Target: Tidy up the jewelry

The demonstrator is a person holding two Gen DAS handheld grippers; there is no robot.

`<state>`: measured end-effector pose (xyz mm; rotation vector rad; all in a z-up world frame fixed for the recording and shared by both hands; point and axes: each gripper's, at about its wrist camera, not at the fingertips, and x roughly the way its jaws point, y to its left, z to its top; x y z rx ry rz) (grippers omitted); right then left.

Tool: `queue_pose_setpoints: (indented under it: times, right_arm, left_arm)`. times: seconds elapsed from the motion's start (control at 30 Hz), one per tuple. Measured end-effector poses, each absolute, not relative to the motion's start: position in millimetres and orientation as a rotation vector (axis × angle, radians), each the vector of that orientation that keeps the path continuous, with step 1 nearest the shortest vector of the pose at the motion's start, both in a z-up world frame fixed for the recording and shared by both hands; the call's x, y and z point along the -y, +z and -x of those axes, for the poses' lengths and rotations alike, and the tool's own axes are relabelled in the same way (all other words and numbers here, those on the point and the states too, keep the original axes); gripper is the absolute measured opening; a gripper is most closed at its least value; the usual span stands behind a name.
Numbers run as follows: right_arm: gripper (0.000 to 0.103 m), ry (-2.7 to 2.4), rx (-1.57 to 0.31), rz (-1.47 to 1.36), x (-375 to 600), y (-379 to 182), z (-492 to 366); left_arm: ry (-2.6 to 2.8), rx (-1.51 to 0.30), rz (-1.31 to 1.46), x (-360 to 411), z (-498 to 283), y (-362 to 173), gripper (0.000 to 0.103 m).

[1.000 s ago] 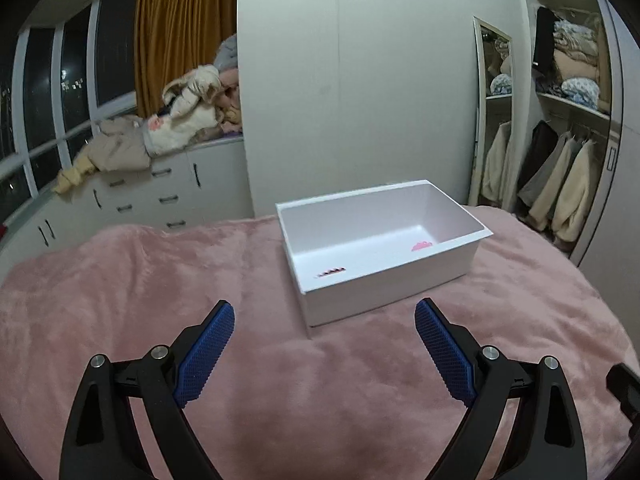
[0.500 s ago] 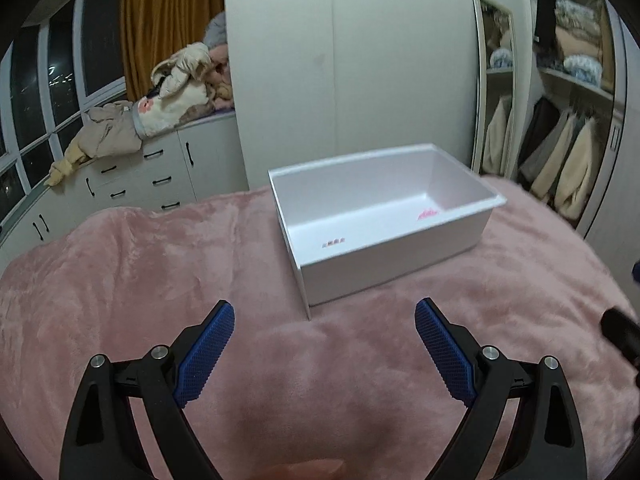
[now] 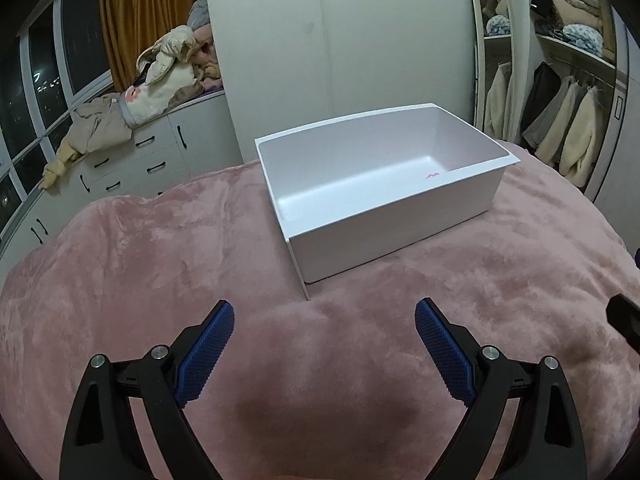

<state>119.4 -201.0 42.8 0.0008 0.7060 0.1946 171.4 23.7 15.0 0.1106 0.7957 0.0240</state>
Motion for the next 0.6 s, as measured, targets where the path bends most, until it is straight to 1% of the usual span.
queue_pose_setpoints:
  times: [0.6]
  right_arm:
    - [0.098, 0.192, -0.695, 0.018, 197, 47, -113]
  left_arm:
    - [0.007, -0.761, -0.110, -20, -164, 26, 0.093]
